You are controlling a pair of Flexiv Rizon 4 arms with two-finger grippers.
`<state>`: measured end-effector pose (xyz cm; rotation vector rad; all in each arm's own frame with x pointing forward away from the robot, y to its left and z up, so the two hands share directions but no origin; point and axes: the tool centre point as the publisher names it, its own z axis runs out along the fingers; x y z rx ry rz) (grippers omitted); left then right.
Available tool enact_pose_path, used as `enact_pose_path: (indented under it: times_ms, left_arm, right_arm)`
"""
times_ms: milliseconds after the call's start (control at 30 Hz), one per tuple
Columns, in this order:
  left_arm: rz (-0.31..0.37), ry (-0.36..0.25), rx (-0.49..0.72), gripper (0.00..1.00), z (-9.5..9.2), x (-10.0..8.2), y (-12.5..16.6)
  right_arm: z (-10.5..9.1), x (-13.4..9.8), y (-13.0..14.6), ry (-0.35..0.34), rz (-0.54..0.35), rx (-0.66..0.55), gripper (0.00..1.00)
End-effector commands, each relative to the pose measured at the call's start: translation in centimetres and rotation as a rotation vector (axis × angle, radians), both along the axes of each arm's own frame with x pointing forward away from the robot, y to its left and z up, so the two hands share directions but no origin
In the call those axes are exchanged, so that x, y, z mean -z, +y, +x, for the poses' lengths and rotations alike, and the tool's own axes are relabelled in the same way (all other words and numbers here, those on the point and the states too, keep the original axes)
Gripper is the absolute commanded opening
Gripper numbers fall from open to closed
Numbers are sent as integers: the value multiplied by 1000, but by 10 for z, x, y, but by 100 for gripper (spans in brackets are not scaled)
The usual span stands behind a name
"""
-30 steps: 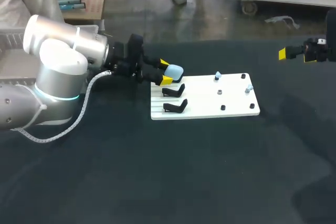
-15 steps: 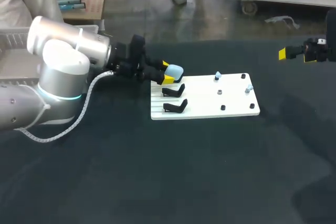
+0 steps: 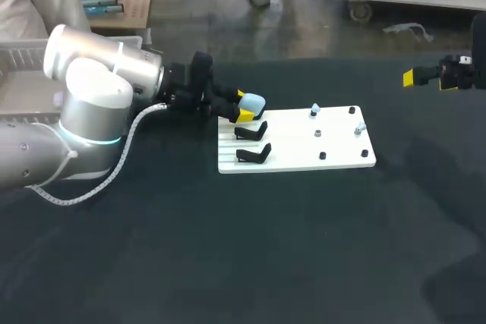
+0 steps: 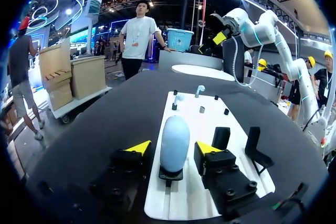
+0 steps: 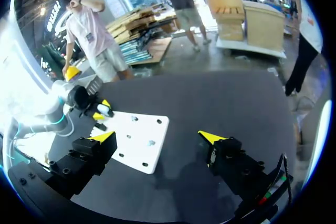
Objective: Pick up each earbud case from the left stands, insert the matching earbuds, close the lid, and place the case in the box.
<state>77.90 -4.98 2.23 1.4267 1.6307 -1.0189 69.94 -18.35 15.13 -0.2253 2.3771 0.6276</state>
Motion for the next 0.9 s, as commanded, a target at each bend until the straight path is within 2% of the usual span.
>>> enact_pose_path:
  times_ms: [33, 300, 367, 433, 667, 900]
  left_arm:
    - [-3, 1, 8, 48, 3, -1, -1]
    - [-7, 1, 11, 42, 3, -1, -1]
    - [-8, 1, 12, 36, 4, -1, -2]
    - [-7, 1, 14, 38, 3, 0, -2]
    - [-4, 5, 13, 33, 3, 2, -1]
    - [-3, 2, 16, 21, 4, 2, -2]
  right_arm:
    - [0, 1, -1, -1, 1, -2, 100]
    - [0, 1, -1, -1, 1, -2, 100]
    - [0, 1, -1, -1, 1, -2, 100]
    - [0, 1, -1, -1, 1, -2, 100]
    - [0, 1, -1, -1, 1, -2, 100]
    - [0, 1, -1, -1, 1, -2, 100]
